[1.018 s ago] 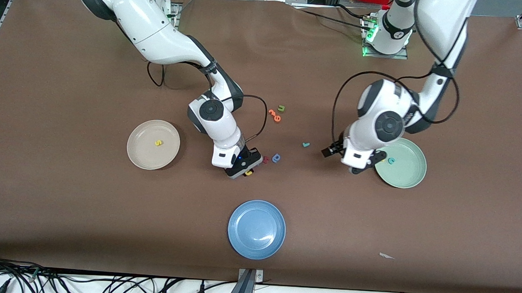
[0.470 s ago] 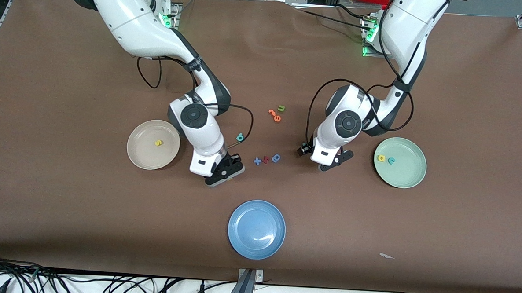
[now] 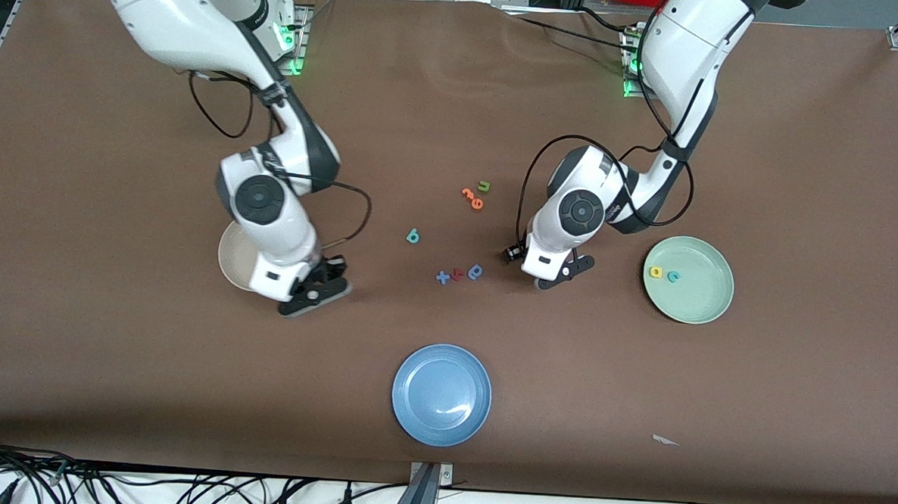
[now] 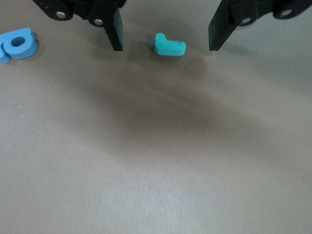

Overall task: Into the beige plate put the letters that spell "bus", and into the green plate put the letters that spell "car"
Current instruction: 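Drop the u on the white plate while the left gripper reaches a teal letter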

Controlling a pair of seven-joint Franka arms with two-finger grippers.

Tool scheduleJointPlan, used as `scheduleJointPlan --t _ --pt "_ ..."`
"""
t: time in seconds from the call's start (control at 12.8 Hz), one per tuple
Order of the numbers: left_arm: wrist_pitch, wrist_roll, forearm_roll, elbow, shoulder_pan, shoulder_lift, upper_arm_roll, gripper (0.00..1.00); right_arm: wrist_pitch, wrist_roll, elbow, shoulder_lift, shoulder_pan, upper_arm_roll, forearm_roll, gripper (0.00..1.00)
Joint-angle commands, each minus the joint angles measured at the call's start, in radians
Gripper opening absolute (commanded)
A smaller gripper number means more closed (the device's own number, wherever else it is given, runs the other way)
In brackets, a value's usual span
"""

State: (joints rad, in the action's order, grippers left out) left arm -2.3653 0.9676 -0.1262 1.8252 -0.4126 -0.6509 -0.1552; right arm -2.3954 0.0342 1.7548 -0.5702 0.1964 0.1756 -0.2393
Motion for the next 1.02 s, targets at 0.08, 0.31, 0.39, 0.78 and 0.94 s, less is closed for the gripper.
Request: scheduleJointPlan --t 0.08,0.31,0.39,0.78,0.94 --pt "0.004 0.026 -0.010 -0.009 -0.020 -0.010 0.013 0.74 -0.008 -0.027 0.266 0.137 -0.124 0.008 0.003 0.27" --pt "0.004 0.026 -0.010 -0.009 -0.020 -0.013 0.013 0.61 0.002 -0.020 0.296 0.151 -0.153 -0.016 0.003 0.96" --pt "0.004 0.026 -0.010 -0.009 -0.018 -0.013 0.013 0.55 0.022 -0.008 0.292 0.164 -0.152 -0.009 0.005 0.98" --pt "0.008 0.025 -0.010 -0.009 -0.014 -0.013 0.013 0.27 0.062 0.468 0.226 0.144 -0.134 0.186 0.064 0.97" --pt "0.011 0.025 -0.009 -0.009 -0.012 -0.013 0.014 0.23 0.055 0.686 0.165 0.089 -0.059 0.217 0.066 0.96"
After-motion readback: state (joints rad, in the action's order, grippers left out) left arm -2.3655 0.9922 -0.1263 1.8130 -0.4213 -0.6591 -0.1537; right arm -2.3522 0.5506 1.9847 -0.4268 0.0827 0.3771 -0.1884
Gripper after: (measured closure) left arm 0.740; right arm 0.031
